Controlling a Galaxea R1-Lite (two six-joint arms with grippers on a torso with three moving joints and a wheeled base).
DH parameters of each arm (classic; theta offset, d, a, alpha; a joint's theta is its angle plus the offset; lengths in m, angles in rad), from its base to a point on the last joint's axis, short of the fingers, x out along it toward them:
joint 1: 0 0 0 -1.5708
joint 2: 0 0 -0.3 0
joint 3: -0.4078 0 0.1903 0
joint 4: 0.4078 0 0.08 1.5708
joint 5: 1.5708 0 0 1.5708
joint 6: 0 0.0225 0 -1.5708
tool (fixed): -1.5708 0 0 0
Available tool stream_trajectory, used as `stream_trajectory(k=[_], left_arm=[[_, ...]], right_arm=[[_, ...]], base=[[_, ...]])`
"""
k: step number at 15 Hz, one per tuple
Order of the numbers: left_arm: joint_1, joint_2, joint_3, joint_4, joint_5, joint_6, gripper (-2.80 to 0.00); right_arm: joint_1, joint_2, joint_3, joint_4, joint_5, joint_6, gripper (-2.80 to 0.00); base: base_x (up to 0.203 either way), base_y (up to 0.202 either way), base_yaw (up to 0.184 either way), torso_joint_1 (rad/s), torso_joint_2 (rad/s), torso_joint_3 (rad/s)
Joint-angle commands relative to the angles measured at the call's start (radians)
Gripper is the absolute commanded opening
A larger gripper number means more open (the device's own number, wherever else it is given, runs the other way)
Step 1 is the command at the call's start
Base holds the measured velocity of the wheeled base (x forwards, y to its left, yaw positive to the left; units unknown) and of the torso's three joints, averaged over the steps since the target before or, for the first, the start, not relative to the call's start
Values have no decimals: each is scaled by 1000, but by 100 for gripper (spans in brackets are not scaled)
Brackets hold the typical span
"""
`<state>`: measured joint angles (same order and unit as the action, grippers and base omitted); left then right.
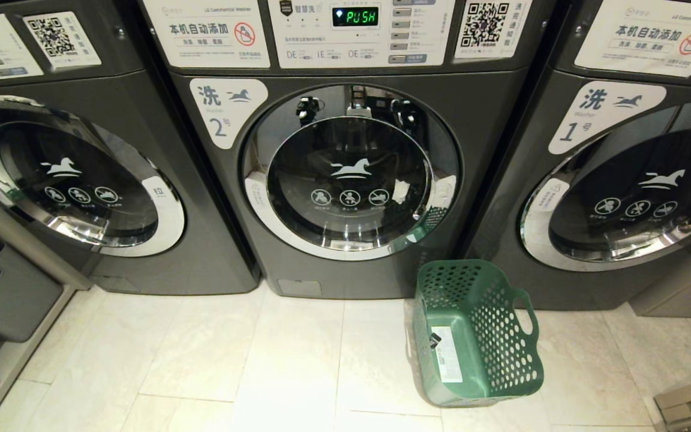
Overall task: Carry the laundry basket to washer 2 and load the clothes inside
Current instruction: Press the washing machine switch
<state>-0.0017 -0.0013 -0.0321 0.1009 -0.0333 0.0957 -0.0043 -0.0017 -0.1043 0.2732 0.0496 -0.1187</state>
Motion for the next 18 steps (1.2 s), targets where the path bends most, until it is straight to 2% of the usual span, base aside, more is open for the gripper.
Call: stream_trajectory(k=[1,18], left_arm=[[0,-2,0,0,0,1,-280],[0,-2,0,0,0,1,-280]], right_arm=[[0,2,0,1,1,-1,-280],[0,2,0,1,0,1,-280]], base=[[0,0,0,276,-496,-247],[0,0,0,257,-514,-260]])
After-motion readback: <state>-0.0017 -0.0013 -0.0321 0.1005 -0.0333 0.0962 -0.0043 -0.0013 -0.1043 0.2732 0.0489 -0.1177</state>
